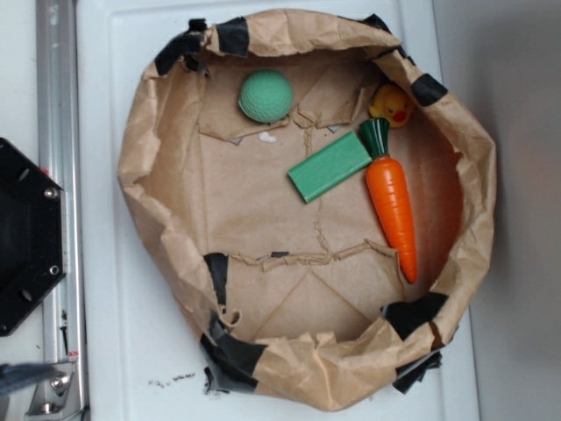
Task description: Grab the green ball.
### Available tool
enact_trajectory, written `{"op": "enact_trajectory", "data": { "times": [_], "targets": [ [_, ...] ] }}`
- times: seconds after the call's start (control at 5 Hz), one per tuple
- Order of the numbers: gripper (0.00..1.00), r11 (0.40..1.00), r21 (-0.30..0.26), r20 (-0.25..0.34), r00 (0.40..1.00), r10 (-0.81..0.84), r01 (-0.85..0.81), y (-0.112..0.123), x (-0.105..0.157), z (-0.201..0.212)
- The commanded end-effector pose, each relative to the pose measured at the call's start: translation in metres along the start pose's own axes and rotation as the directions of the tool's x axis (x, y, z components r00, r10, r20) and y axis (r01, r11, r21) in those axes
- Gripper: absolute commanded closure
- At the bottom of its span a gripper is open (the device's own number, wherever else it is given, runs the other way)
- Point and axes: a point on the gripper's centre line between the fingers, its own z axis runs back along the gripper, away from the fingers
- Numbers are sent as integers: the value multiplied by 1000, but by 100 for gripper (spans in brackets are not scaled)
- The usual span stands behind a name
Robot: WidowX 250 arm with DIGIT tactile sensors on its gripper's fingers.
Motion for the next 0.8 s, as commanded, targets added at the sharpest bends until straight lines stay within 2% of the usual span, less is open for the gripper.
{"op": "enact_trajectory", "data": {
  "times": [0.0,0.2,0.4,0.6],
  "targets": [
    [0,1000,0,0,1000,0,0,0,0,0],
    [0,982,85,29,984,-174,171,18,49,-27],
    [0,957,125,27,963,-268,263,26,99,-50],
    [0,898,165,44,906,-421,409,33,149,-83]
  ]
}}
